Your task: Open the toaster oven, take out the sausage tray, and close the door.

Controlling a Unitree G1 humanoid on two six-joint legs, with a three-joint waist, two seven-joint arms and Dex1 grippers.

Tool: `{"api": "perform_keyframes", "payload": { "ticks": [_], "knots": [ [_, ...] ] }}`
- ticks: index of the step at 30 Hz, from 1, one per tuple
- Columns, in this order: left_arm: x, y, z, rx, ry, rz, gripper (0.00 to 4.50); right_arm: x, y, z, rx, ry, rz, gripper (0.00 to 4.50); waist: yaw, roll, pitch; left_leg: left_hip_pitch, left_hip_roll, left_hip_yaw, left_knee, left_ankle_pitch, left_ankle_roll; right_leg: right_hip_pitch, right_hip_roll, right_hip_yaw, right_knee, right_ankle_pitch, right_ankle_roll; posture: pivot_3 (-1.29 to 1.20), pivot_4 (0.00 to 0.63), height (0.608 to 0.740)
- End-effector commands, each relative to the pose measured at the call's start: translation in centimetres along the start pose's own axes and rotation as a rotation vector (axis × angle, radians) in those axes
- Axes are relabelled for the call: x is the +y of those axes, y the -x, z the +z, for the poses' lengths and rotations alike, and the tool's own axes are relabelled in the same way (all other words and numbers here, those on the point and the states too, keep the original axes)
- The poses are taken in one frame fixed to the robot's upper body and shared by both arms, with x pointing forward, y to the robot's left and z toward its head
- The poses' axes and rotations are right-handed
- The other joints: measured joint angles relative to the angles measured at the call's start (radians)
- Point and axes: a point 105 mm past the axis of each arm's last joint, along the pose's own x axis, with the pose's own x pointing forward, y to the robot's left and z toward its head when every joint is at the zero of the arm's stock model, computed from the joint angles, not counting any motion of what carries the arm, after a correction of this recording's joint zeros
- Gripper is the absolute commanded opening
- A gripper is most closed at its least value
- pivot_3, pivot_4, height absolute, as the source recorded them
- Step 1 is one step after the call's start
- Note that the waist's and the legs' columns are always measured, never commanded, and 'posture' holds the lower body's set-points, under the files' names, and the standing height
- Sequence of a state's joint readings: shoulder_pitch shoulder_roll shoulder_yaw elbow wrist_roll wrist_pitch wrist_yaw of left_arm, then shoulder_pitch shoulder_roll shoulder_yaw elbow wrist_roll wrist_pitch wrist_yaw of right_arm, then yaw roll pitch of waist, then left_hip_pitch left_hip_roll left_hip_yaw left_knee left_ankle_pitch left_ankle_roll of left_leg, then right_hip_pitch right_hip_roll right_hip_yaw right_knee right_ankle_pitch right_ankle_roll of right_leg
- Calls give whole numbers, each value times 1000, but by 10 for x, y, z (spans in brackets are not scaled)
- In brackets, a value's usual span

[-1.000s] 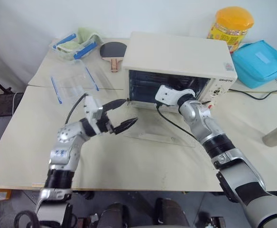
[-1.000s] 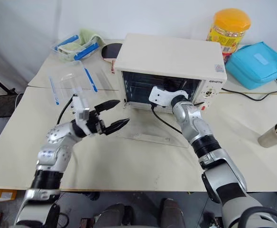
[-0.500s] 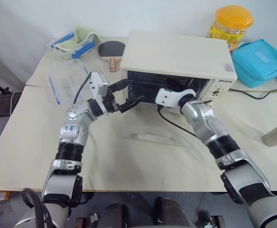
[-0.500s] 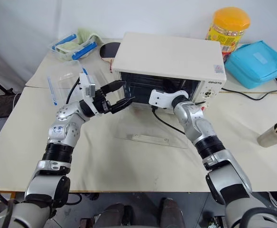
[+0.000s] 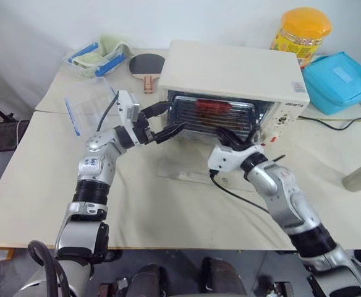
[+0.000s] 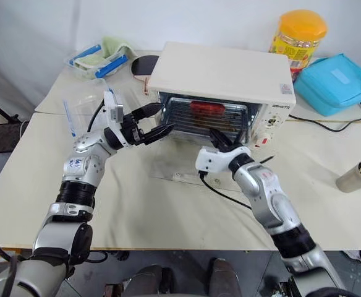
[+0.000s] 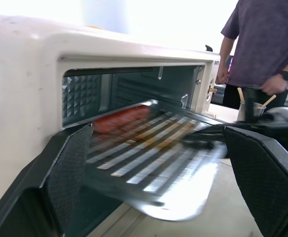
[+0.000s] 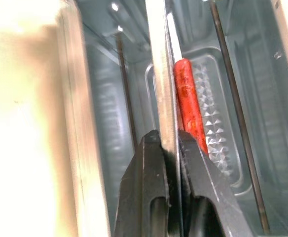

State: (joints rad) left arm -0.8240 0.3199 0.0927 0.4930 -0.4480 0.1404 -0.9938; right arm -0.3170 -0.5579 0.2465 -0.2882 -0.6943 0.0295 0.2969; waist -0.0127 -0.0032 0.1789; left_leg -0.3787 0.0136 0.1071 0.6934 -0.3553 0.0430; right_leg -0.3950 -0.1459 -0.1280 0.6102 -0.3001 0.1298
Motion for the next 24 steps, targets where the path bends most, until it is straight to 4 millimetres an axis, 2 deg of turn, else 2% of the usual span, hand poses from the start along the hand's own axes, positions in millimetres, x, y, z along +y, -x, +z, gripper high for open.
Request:
{"api": "perform_keyframes", "payload": {
  "ticks": [1,6,11,18,21,24],
  "knots": [
    [1,7,14,-36,2,0,4500,-13,25,7,-21,35,-28,32,12,0,0,0,0,0,0,0,0,0,0,0,-1,0,0,0,150,740],
    [-6,18,15,-26,41,-10,4500,4,41,12,-15,33,29,32,14,0,0,0,0,-1,4,0,0,2,0,0,0,0,0,0,150,740],
    [-16,30,14,13,159,-9,4500,10,47,19,-30,36,28,32,11,0,0,0,0,-1,4,0,0,2,0,0,0,0,0,0,150,740],
    [-32,51,-5,257,586,75,4500,5,48,28,-98,84,-21,32,11,-1,0,0,1,-2,4,0,0,3,0,0,1,0,0,0,150,740],
    [-40,53,-6,300,715,72,4500,1,46,35,-146,94,-50,32,11,-1,0,0,1,-2,5,0,0,3,0,1,1,0,0,0,150,740],
    [-43,47,3,262,793,46,4500,5,41,38,-183,108,-14,32,12,-1,0,1,1,-3,4,0,-1,3,0,1,1,0,0,0,150,740]
  ]
}}
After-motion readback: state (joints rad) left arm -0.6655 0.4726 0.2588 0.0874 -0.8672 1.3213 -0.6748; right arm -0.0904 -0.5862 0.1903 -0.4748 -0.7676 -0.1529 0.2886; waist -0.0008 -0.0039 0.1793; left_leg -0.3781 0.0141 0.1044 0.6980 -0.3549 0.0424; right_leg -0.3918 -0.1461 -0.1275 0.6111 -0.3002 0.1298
